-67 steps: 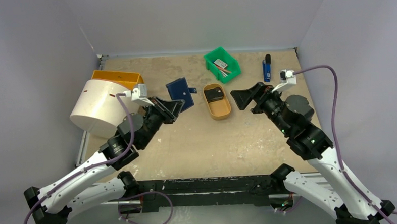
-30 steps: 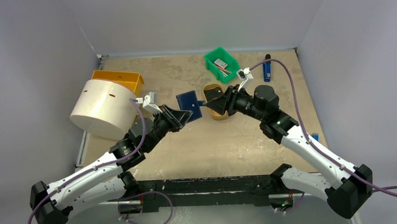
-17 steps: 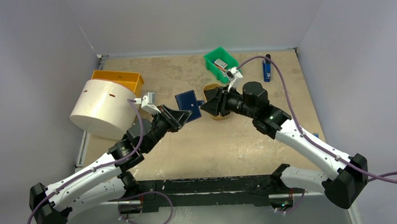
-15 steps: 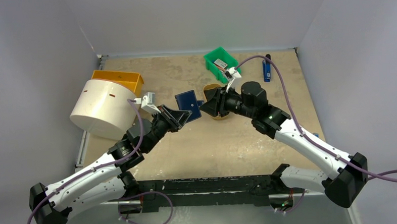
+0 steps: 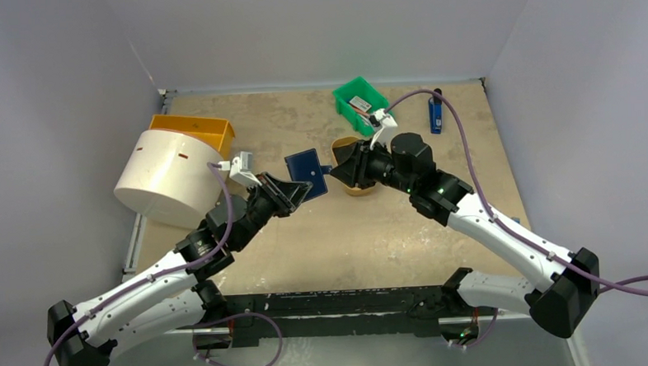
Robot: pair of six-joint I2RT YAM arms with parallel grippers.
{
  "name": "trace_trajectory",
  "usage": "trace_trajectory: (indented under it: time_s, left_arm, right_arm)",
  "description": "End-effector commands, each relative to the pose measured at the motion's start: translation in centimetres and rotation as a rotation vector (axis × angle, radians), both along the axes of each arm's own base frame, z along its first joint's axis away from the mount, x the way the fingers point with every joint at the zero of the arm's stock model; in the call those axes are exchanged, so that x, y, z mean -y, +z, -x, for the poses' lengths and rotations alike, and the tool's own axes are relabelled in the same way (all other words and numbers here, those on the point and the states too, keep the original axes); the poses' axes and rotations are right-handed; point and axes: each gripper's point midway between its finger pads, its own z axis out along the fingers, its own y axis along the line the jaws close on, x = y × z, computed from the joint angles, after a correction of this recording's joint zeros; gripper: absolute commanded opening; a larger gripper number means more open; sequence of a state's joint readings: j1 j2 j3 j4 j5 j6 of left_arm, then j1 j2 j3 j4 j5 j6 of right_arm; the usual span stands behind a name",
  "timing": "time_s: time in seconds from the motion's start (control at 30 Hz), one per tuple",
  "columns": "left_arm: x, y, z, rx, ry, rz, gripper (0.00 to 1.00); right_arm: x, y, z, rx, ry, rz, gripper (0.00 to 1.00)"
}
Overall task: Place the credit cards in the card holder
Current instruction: Close the card holder at the center of the board.
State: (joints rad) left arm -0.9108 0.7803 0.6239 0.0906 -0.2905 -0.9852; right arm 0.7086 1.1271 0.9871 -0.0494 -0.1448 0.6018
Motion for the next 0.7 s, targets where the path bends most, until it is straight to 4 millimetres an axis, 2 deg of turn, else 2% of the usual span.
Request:
trace_trajectory:
  time_s: [0.0,0.13,0.53,0.67]
  left_arm:
    - [-0.07,2.14,0.25,0.053,-0.010,0.055,0.00]
    - [-0.07,1.95,0.28,0.050,-0.012,0.052,0.00]
    - [-0.02,1.85,0.37,0.045,-0.016,0.061,0.00]
    - [0.02,1.82,0.37,0.045,-0.018,0.060,0.00]
  right_arm:
    - [0.00,2.27,-0.88,0.068,-0.030,-0.035,0.28]
    - [-0.26,2.82,-0.87,0.083,-0.020,-0.054,0.27]
    - [-0.93,2.73,-0.87,0.076,0.008,-0.058,0.29]
    - [-0.96,2.89,-0.85,0.080,0.009,-0.062,0.19]
